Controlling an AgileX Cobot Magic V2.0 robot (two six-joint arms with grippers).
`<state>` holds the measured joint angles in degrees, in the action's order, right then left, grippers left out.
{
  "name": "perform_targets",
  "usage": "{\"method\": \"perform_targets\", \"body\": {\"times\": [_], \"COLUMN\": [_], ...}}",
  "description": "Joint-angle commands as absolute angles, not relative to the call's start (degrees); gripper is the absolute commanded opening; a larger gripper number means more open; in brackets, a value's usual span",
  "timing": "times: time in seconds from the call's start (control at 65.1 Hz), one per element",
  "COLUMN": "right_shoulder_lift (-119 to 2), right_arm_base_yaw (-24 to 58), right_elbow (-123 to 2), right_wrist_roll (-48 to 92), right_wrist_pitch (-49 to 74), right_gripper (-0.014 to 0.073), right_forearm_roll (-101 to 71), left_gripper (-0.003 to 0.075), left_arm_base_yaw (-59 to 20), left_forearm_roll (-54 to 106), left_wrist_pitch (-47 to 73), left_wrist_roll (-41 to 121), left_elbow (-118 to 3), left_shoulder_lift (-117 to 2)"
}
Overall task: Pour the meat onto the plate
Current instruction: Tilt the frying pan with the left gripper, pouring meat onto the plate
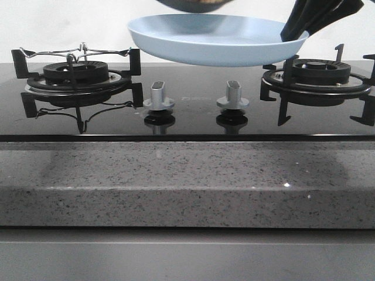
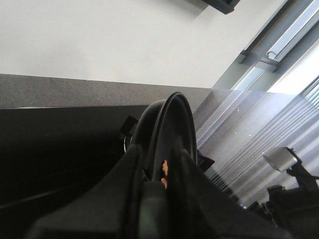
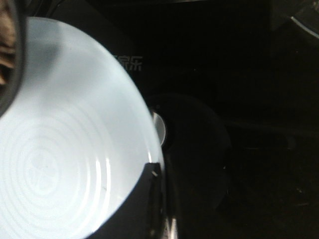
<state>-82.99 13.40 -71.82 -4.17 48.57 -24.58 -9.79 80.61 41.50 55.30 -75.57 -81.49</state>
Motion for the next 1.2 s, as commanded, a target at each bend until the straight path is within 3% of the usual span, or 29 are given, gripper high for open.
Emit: {"method": "perform_targets", "body": {"times": [0.0,0.692,1.183], "right_shoulder_lift": [-80.8,-80.8,-80.8], "right_arm_base_yaw": [13.1,13.1,13.1], "right_elbow": [-73.3,-73.3,-73.3], "right_wrist_roll": [-4.0,-4.0,-4.0], "right_wrist_pitch": [45.9,45.9,45.9], "right_gripper": [-0.0069,-0.0069,-0.0069], "right_forearm_roll": [-26.6,-26.6,-26.6], "left_gripper": [-0.002,-0.002,-0.002], "left_arm_base_yaw": [-11.7,-22.8,-23.1], "left_forearm_roll": [83.3,76.4,75.2], "left_wrist_pitch": [39.0,34.5,35.1], "left_wrist_roll": [59.0,82.6,95.8], "left_elbow": [-77.3,-77.3,-77.3], "left_shoulder_lift": [-77.5,-72.8,-72.8]}}
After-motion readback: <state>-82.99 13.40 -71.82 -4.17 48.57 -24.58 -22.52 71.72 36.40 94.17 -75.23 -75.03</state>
